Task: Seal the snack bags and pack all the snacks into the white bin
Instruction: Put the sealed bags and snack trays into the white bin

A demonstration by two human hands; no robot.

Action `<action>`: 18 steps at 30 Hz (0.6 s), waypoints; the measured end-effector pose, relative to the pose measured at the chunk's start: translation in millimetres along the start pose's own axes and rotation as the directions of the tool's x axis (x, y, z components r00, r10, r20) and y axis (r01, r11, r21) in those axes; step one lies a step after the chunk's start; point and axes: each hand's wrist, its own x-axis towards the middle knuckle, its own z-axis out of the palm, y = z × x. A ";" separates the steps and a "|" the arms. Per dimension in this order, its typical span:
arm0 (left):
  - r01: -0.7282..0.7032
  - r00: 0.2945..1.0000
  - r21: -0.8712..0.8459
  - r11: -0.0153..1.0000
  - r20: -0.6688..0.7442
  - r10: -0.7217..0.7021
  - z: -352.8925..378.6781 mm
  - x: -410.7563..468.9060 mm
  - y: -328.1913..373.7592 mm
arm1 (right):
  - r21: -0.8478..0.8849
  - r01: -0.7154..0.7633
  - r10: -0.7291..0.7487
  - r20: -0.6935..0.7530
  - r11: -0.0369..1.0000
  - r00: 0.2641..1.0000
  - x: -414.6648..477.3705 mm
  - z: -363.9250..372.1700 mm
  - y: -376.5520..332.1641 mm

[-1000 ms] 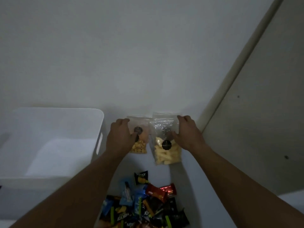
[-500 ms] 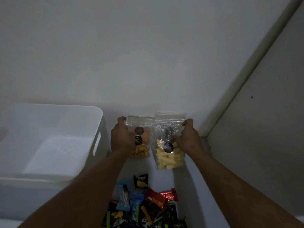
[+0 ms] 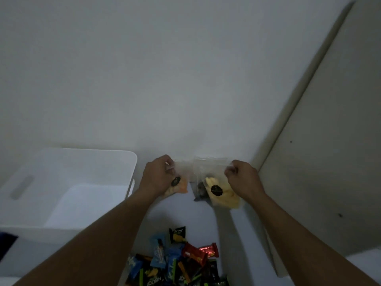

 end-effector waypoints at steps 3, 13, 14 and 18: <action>-0.064 0.998 -0.027 0.998 0.023 0.065 -26.6 -2.7 19.1 | -0.051 0.081 -0.082 -0.035 0.995 0.996 -4.4 -24.8 -18.4; -0.244 0.968 0.010 0.970 0.057 0.243 -144.3 -8.2 59.1 | -0.222 0.290 -0.285 0.055 0.931 0.957 -22.5 -97.0 -123.3; -0.246 0.967 0.010 0.969 0.063 0.245 -157.0 -8.3 57.5 | -0.223 0.297 -0.295 0.043 0.929 0.954 -24.4 -99.4 -135.3; -0.243 0.967 0.004 0.970 0.072 0.243 -207.8 -7.7 46.6 | -0.205 0.324 -0.336 -0.024 0.923 0.942 -33.3 -98.5 -180.4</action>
